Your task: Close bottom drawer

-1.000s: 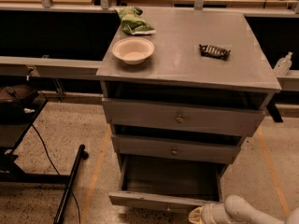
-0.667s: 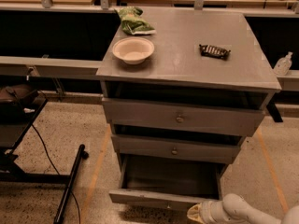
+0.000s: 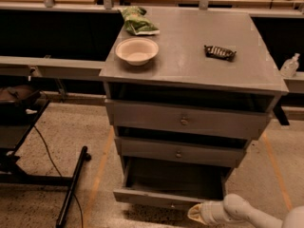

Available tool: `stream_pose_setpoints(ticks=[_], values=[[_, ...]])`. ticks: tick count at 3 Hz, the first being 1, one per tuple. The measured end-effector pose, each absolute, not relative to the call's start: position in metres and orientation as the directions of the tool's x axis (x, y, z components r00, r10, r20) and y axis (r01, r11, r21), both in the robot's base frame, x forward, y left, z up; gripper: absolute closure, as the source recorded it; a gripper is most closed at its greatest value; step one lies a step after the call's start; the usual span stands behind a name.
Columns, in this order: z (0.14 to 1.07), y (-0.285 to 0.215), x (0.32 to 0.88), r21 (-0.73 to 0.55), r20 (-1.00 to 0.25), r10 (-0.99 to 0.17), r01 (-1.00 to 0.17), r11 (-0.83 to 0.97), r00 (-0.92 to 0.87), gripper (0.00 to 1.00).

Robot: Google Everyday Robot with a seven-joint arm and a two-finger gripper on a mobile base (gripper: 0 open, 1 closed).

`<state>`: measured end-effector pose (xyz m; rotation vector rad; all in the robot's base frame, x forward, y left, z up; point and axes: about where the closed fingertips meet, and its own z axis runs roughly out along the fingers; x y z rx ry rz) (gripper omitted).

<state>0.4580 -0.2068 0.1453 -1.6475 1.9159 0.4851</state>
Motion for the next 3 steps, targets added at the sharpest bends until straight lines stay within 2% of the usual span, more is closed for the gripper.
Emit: stream_pose_setpoints(ticks=[1,2,3], values=[[0.146,-0.191,0.487,-0.117,-0.624,-0.780,-0.981,0.156,-0.049,1.00],[0.146,-0.192,0.484,-0.117,-0.625,-0.779,-0.981,0.156,-0.049,1.00],[0.153,-0.166,0.522,-0.154,-0.629,-0.777,-0.981,0.116,0.007,1.00]])
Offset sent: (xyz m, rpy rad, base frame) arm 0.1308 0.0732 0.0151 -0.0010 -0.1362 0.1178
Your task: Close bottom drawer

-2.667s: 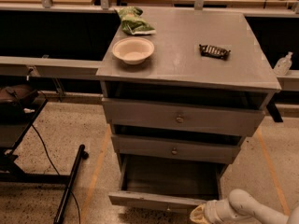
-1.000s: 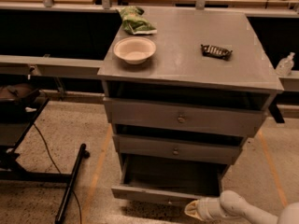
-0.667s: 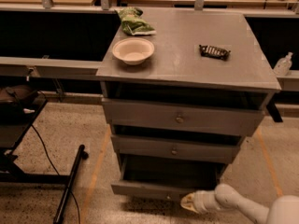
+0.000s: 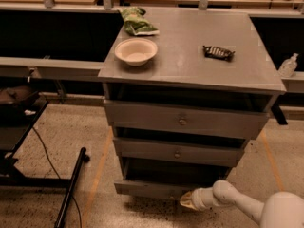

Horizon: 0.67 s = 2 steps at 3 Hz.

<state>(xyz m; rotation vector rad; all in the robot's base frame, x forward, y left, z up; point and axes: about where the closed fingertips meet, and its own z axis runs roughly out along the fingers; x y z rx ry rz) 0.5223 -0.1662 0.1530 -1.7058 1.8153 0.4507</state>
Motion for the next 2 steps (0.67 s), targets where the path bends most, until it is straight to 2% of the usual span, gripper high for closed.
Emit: stream_pose_setpoints(ticks=[1,2], values=[[0.154,-0.166,0.522,-0.156,-0.629,-0.777,-0.981,0.114,0.010,1.00],[0.165,-0.150,0.548,-0.189,-0.624,-0.779,-0.979,0.081,0.056,1.00]])
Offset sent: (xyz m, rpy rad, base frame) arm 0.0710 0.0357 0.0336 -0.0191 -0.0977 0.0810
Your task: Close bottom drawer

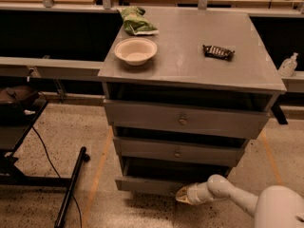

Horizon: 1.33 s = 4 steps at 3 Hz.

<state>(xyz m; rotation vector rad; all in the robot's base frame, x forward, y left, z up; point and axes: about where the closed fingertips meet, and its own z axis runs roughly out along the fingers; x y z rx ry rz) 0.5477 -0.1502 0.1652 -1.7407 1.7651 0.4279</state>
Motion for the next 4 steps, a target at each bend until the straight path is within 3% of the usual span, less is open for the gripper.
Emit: stream_pose_setpoints(ticks=[4], values=[[0.186,-0.166,0.564,-0.264,-0.605,-0.791,-0.960,0.088,0.094,1.00]])
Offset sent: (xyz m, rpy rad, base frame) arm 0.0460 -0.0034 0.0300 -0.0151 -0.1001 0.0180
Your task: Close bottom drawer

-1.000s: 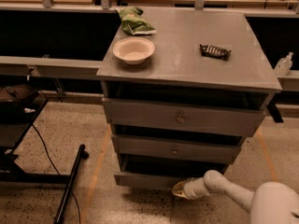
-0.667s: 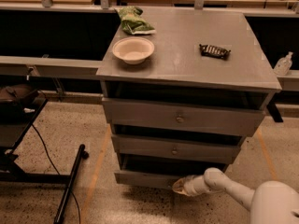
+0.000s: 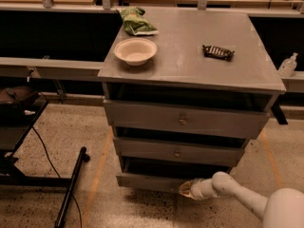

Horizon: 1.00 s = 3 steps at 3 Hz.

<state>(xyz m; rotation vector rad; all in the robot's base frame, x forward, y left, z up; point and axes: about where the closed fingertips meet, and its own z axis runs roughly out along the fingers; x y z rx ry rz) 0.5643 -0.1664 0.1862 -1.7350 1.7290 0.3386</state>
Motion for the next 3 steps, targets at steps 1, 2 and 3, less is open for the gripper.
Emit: stream_pose_setpoints(ticks=[1,2,3], values=[[0.189,-0.192,0.542,-0.274,-0.621,-0.780,-0.953,0.128,0.074,1.00],[0.187,-0.217,0.506,-0.260,-0.645,-0.763,-0.950,0.172,0.038,1.00],[0.176,-0.223,0.507,-0.249,-0.652,-0.758,-0.950,0.192,0.018,1.00]])
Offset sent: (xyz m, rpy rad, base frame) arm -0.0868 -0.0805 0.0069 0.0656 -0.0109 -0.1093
